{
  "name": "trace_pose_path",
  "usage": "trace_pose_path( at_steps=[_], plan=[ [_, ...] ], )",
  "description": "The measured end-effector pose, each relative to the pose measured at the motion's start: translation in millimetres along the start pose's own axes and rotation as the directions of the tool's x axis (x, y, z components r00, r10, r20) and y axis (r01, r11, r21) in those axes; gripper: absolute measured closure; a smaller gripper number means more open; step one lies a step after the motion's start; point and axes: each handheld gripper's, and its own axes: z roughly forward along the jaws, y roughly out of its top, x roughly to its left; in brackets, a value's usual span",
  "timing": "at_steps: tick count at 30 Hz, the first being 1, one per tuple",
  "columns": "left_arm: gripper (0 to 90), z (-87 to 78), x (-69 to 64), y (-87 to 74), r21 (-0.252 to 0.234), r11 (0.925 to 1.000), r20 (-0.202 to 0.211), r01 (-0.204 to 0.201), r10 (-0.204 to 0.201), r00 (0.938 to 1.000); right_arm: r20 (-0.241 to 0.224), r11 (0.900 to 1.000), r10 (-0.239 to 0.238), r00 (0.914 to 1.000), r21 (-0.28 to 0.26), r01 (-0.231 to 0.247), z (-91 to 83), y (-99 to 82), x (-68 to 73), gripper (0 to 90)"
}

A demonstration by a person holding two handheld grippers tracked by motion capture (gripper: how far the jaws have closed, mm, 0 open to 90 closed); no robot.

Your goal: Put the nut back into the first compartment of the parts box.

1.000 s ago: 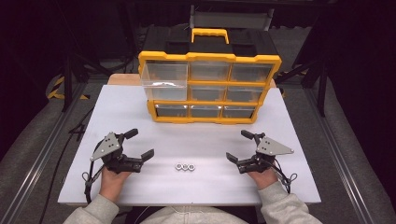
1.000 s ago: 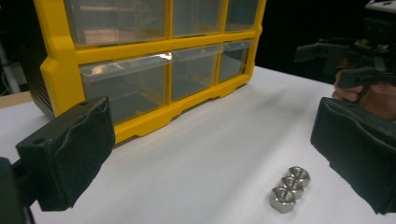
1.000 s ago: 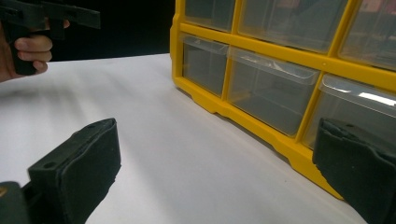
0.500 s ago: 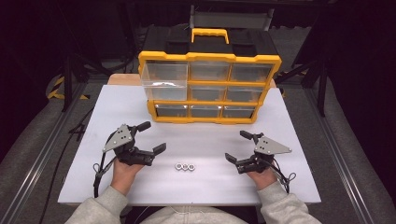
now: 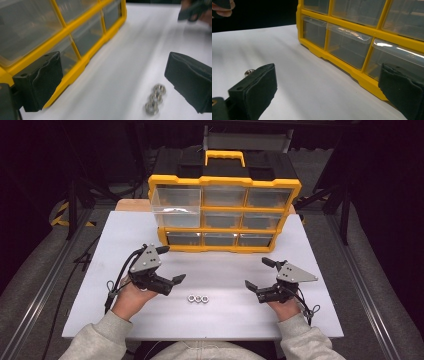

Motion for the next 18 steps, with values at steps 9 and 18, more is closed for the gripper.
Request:
trace_pose_path(
  at_steps=[9, 18],
  plan=[
    [0.3, 14.8, -9.1, 20.9, 0.22, 0.9694, 0.054, -0.11, 0.1, 0.9935, -0.028, 0.999, 0.018, 0.9994, 0.042, -0.017, 1.0, 0.3, 1.4, 2.6],
    [3.2, 30.4, -12.8, 37.1, 0.405, 0.9034, 0.084, -0.142, 0.118, 0.9895, -0.027, 0.9992, 0.009, 0.9996, 0.04, -0.008, -3.3, -0.4, 2.8, 2.4]
  ],
)
